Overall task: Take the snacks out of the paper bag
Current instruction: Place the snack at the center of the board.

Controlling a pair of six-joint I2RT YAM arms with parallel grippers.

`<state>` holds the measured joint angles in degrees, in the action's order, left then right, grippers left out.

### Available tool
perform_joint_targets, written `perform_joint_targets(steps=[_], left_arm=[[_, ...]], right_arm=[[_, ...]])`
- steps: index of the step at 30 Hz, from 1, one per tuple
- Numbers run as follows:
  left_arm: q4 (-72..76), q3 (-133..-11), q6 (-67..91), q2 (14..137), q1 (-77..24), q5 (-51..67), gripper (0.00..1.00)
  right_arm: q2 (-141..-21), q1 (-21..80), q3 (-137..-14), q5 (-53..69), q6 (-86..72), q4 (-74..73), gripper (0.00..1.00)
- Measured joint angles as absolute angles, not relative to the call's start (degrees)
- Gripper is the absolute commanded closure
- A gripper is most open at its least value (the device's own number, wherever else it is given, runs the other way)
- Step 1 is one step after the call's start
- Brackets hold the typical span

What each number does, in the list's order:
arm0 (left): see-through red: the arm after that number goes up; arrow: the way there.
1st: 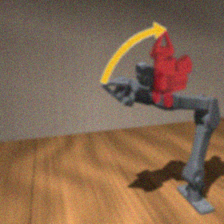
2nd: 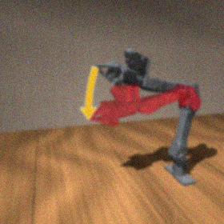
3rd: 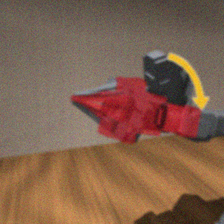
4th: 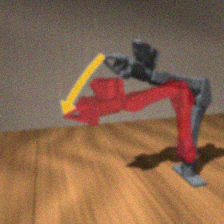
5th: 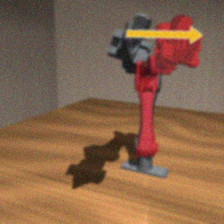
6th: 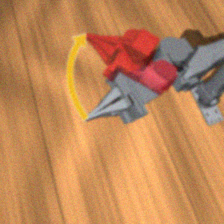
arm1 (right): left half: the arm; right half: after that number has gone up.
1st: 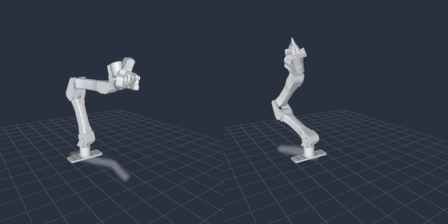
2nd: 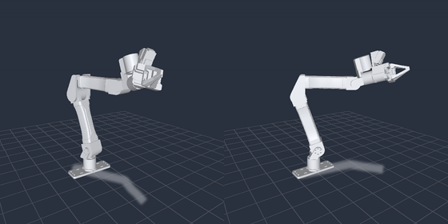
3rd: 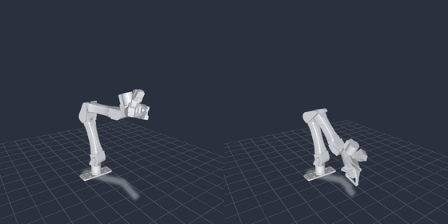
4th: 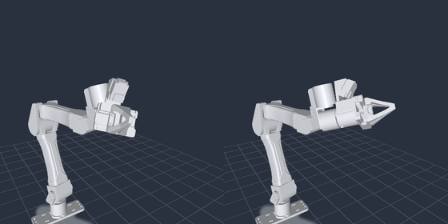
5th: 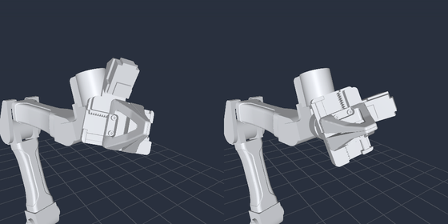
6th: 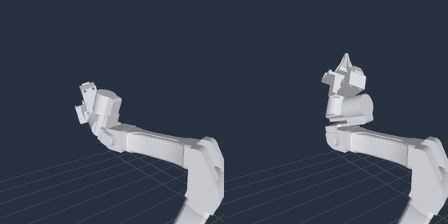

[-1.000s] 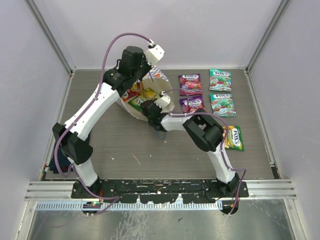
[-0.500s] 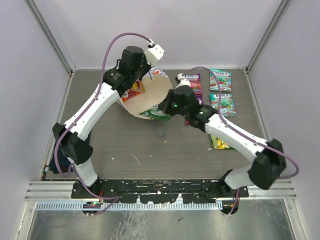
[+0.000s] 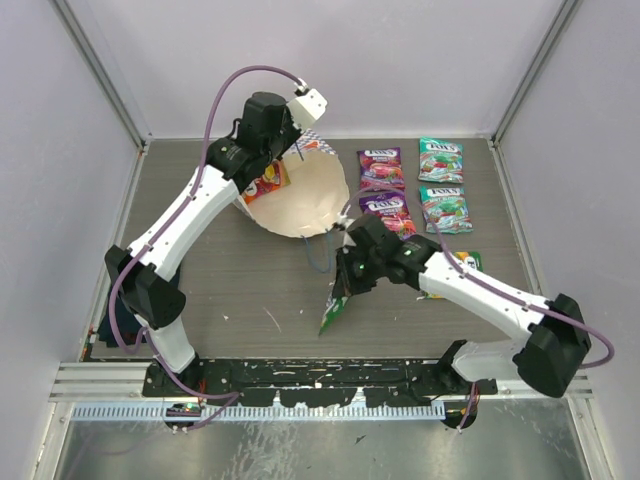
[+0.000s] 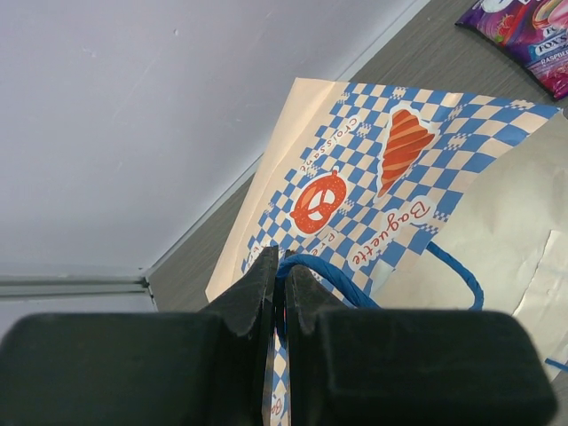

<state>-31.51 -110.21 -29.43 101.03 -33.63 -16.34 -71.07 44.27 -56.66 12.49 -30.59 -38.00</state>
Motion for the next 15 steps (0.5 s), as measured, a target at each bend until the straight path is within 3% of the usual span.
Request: perform_joint_targets(steps=[4,8,15], left_arm=[[-31.31,-109.73,-29.43,101.03,-33.63,-16.34,0.93],[-31.11,-109.49,-29.45,101.03,-33.63,-16.36,0.93],[-31.09,-109.49,-29.47,101.03,-33.63,-16.64,0.93]], right_arm=[[-74.98,49.15,-56.60,19.51,-30.00,-35.94,0.99],[-74.56,47.68,-55.94,22.48,-28.77,-35.22,0.99],[-82.35,39.72,-54.28,7.29,-25.76,-41.28,0.99]])
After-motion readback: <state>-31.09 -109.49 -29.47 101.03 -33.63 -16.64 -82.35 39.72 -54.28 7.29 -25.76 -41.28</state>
